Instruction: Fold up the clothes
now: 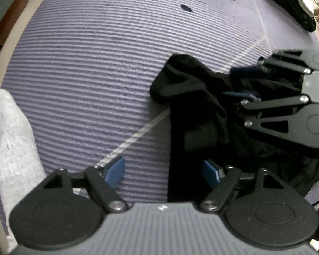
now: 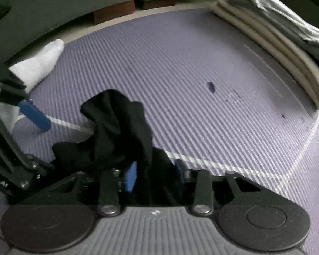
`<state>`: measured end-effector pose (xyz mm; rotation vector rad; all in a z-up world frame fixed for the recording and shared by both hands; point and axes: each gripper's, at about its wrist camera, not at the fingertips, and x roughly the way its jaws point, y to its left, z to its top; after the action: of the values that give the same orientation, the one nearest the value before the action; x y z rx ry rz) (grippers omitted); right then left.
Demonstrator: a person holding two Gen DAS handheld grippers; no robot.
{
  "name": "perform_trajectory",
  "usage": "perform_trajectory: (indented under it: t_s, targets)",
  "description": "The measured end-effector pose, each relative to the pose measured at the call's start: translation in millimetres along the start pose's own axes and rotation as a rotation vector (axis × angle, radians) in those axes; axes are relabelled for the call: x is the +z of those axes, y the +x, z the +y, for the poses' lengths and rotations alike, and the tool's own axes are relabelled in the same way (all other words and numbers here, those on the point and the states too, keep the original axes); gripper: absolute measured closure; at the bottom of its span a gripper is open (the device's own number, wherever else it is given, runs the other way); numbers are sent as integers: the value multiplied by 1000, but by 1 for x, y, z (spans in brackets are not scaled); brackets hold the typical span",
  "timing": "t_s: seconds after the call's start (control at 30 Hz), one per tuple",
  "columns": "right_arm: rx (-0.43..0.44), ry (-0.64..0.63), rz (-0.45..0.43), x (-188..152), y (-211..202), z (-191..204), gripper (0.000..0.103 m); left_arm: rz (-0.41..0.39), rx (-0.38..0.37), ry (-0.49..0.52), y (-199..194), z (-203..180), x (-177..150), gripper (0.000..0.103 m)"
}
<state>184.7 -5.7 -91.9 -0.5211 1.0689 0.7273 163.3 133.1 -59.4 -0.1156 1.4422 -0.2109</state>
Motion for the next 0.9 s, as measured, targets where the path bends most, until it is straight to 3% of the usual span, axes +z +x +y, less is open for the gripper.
perform_trajectory:
  t_s: [0.2,0.37,0.5,0.57,0.67,0.9]
  targets:
    - [-120,86,50,-16,-16,-27,99,-5,-22,-1,-1,0,3,23]
    - [-198,136,160,-39,-27,-43,99,35,-36,29,3,-7,-2,23]
    - [-153,167,157,-35,-36,-45,89,71,-39,34,4,-8,-6,23]
    - [-73,178,66,-26,-48,-45,71,81,-44,26,4,-7,-7,23]
    - [-33,108,6,-3,-42,-35,71,88,-51,12,4,-5,-7,23]
    - [47,-14,3,29,-15,-26,71,95,-44,29,5,-9,-11,23]
